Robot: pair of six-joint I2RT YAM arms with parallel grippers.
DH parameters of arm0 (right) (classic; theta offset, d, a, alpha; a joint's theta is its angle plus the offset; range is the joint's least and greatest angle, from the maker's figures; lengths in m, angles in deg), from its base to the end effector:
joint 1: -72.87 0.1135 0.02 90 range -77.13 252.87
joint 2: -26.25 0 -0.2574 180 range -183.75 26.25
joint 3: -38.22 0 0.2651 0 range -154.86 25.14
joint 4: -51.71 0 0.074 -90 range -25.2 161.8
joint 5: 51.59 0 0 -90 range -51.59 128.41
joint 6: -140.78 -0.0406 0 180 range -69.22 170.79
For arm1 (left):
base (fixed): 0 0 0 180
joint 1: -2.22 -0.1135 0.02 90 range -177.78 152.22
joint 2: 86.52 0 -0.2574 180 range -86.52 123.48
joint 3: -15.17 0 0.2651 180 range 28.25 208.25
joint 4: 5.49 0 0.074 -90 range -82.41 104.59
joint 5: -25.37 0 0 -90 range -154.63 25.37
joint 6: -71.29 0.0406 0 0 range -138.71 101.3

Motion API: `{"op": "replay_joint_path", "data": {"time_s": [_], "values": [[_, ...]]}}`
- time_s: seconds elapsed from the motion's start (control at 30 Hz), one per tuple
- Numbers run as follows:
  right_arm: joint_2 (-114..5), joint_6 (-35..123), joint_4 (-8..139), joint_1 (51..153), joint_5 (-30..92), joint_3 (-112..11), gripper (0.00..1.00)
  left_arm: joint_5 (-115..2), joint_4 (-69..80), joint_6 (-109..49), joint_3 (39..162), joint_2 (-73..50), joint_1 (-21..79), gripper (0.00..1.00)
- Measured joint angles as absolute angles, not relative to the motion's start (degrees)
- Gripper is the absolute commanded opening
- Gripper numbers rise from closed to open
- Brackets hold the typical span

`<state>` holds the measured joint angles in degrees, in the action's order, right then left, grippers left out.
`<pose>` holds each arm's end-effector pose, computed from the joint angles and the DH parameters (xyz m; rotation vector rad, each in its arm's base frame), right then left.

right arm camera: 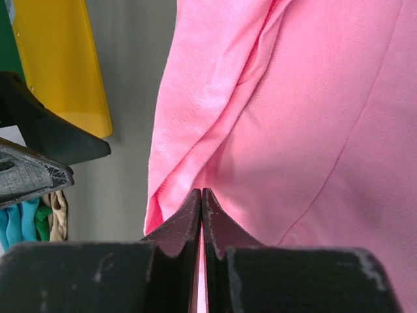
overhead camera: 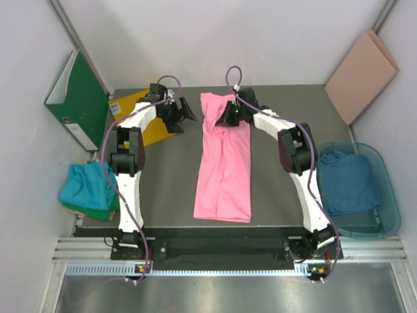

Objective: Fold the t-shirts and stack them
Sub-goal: Rotate the tshirt 90 degrees

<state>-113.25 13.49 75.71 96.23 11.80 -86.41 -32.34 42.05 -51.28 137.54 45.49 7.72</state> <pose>0.5049 0.2379 0.1434 0.0214 2.3959 1.0610 0.5079 -0.0707 0.1693 -0.3958 2.5983 -0.9682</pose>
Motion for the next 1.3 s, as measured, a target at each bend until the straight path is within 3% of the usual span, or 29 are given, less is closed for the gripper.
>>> {"op": "replay_joint_path", "data": {"time_s": [0.77, 1.3], "values": [[-126.30, 6.10, 69.72, 95.94, 13.51, -101.38, 0.02, -34.09, 46.94, -47.48, 135.31, 44.83, 7.72, 0.99], [-126.85, 4.00, 65.59, 96.99, 12.79, -104.16, 0.03, -34.37, 47.16, -47.81, 135.22, 44.79, 8.70, 0.99]]}}
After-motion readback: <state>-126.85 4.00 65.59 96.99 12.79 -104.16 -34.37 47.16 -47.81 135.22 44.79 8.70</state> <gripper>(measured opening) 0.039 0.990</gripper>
